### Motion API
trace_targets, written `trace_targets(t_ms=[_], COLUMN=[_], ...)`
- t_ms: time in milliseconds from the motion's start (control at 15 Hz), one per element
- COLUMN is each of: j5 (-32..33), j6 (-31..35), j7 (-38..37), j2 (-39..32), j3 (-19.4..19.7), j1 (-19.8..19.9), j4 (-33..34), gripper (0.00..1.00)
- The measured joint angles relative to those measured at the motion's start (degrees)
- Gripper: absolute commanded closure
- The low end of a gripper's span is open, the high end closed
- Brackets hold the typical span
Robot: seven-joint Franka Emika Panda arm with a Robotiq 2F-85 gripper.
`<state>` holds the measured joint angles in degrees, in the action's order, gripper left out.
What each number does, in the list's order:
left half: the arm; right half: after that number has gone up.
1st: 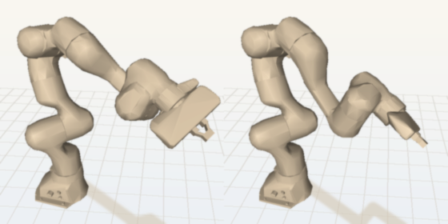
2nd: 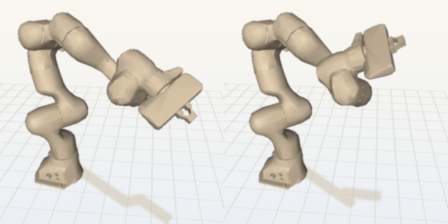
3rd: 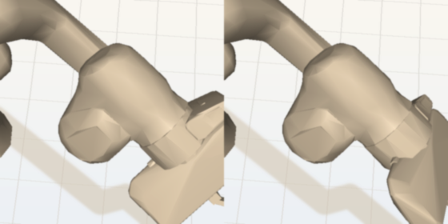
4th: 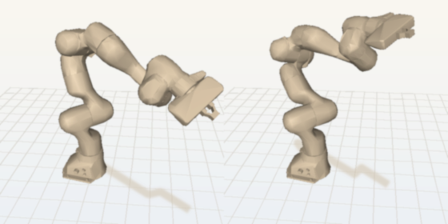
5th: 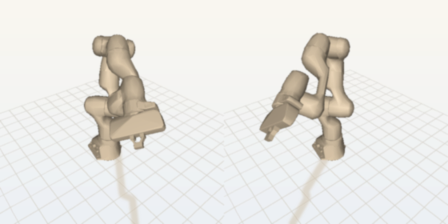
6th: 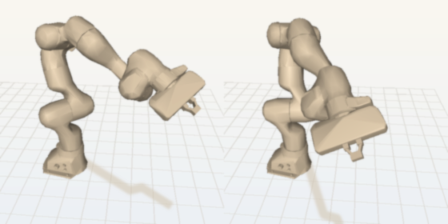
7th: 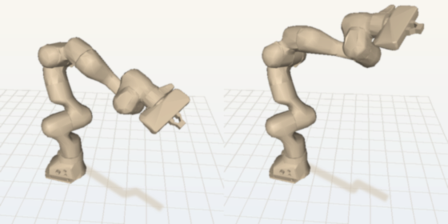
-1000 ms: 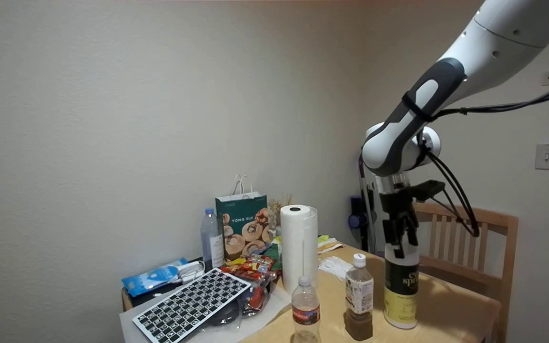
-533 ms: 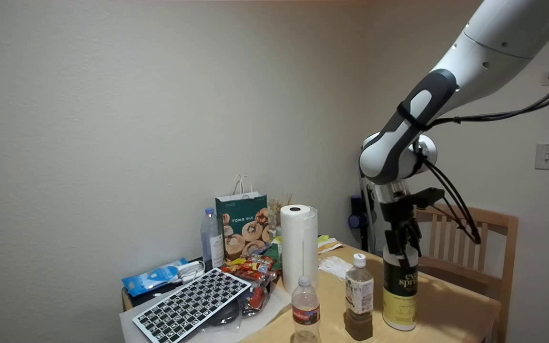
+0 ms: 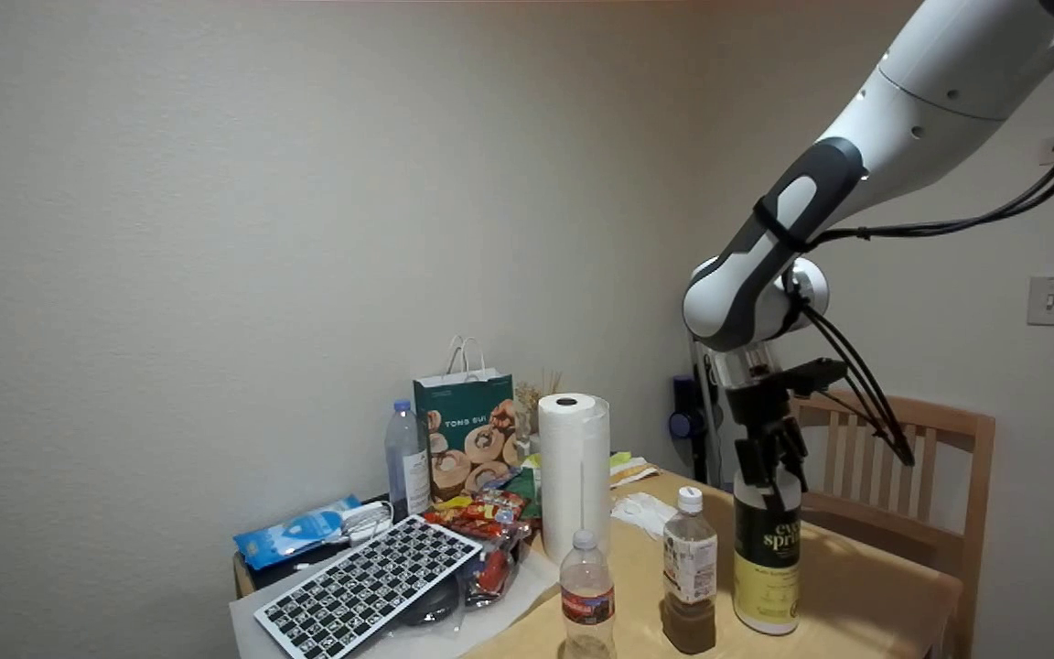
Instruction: Put the white bottle on the paper towel
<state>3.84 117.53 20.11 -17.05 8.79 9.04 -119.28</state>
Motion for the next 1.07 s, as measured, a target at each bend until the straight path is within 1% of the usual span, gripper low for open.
trace_targets(t_ms=[267,533,600,800,1000,1067], j5=[-1.09,-0.96,-0.6,0.84,0.99,1.0], j6=[0.22,-0.11,-0.66,-3.24,-3.42,-3.42], j7=[-0.01,-0.67,-1.34,-2.15,-2.16,-2.16], j2=[1.09,7.95,10.3,15.96,16.64,16.56], j3=[-0.42,-0.51,-0.51,-0.52,-0.51,-0.51], j1=[0.37,0.28,0.14,-0.27,-0.28,-0.28], j4=[0.05,-0.05,-0.02,-0.14,-0.57,-0.76], gripper=[0.4,0.4,0.15,0.15,0.15,0.4])
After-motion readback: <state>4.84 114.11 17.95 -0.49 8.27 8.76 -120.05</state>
